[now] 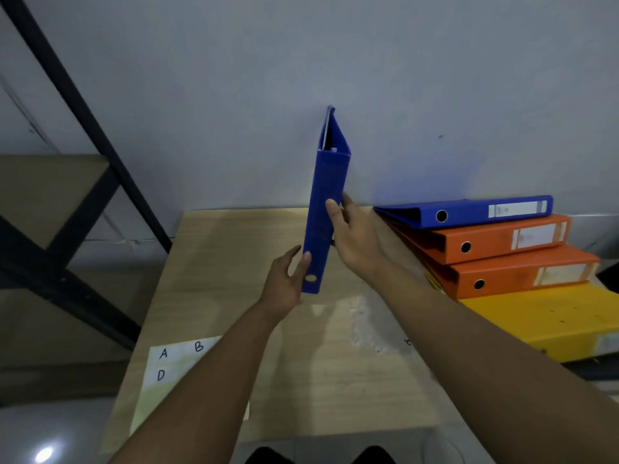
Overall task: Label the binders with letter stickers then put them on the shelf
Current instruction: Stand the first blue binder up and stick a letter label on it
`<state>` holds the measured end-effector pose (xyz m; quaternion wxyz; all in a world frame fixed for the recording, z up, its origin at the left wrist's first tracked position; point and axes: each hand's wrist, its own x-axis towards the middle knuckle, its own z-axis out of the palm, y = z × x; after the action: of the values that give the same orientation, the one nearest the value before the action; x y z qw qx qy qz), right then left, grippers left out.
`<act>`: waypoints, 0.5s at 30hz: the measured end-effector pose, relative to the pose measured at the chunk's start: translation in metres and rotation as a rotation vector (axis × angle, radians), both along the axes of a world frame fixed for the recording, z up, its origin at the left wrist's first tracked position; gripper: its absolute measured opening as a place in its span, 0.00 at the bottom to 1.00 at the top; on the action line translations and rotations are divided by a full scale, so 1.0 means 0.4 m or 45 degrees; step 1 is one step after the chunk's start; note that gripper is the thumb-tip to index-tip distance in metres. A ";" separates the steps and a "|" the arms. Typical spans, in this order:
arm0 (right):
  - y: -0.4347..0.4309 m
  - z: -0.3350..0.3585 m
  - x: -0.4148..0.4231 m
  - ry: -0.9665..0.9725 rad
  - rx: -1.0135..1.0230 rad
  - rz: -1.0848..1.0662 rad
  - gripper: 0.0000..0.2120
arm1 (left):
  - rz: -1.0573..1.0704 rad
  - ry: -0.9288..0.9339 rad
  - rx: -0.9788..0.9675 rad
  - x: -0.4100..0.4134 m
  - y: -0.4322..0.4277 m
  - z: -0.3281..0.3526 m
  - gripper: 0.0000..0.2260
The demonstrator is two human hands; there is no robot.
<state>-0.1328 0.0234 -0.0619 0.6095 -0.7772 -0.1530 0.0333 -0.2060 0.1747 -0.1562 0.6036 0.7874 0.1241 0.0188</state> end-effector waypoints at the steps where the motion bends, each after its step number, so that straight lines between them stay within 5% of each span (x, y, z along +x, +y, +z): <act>1: 0.004 -0.012 -0.002 -0.017 0.009 0.000 0.28 | 0.008 -0.067 -0.031 0.004 0.000 0.012 0.34; 7: 0.005 -0.126 -0.030 -0.128 0.069 0.008 0.26 | -0.054 -0.328 -0.077 0.020 -0.012 -0.025 0.21; 15: -0.013 -0.360 -0.047 -0.098 0.028 0.256 0.26 | 0.084 -0.436 -0.163 0.016 -0.054 -0.121 0.19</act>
<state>-0.1518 0.0180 -0.2060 0.6053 -0.7518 -0.2539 0.0628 -0.1995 0.1531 -0.2045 0.6637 0.7282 0.0464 0.1644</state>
